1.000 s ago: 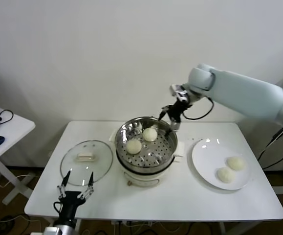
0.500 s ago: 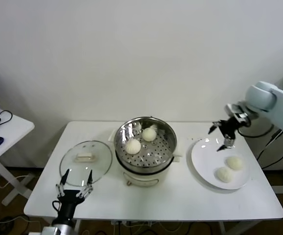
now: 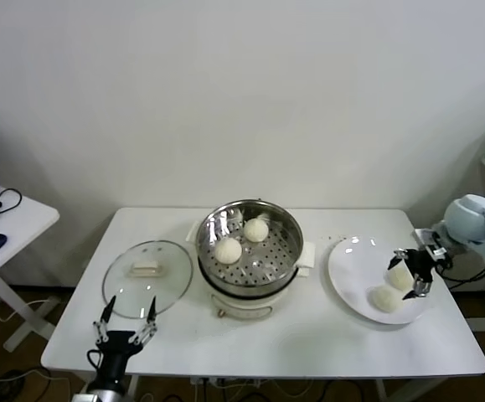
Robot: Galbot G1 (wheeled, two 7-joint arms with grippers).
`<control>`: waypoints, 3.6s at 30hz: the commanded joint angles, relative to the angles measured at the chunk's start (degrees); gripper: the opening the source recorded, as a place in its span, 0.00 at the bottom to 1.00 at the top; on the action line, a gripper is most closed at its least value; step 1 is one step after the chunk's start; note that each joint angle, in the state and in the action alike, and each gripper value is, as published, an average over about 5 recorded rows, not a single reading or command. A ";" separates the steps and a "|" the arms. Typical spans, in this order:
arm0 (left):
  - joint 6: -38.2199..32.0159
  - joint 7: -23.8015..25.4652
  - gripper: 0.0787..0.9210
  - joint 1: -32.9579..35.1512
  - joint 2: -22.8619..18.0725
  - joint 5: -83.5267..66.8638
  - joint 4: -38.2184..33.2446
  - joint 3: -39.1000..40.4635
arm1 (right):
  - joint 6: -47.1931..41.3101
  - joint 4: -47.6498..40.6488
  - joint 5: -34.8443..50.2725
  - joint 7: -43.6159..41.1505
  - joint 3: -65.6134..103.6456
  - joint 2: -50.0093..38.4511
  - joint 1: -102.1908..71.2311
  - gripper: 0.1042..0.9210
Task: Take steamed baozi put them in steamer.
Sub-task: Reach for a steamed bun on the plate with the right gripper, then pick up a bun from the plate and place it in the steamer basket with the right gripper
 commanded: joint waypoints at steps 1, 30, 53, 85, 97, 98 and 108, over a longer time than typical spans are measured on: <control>-0.11 -0.02 0.88 0.08 -0.11 0.00 0.54 -0.08 | 0.91 -4.31 -4.86 1.16 6.04 2.96 -8.14 0.88; 0.14 0.07 0.88 -0.06 -0.49 0.25 1.24 0.13 | 1.54 -8.58 -6.75 2.18 4.01 8.60 -7.57 0.86; 0.56 0.29 0.88 -0.39 -0.42 1.52 0.50 0.95 | 14.20 7.84 -14.07 -4.64 -4.00 8.98 19.31 0.72; 0.11 -0.42 0.88 1.36 -0.70 3.09 0.62 1.70 | 23.56 26.15 -22.63 -3.05 -17.03 33.56 24.62 0.73; -0.23 -0.37 0.88 2.99 -0.14 2.59 1.33 1.43 | 24.17 19.24 -15.52 -2.75 -23.75 37.49 25.62 0.73; -0.23 -0.38 0.88 3.02 -0.16 2.56 1.39 1.45 | 24.72 18.50 -15.66 -2.72 -24.05 37.70 25.62 0.73; 0.24 -0.45 0.88 1.94 -0.38 2.62 1.85 1.84 | 28.84 15.30 -19.91 -1.76 -24.62 38.58 24.20 0.73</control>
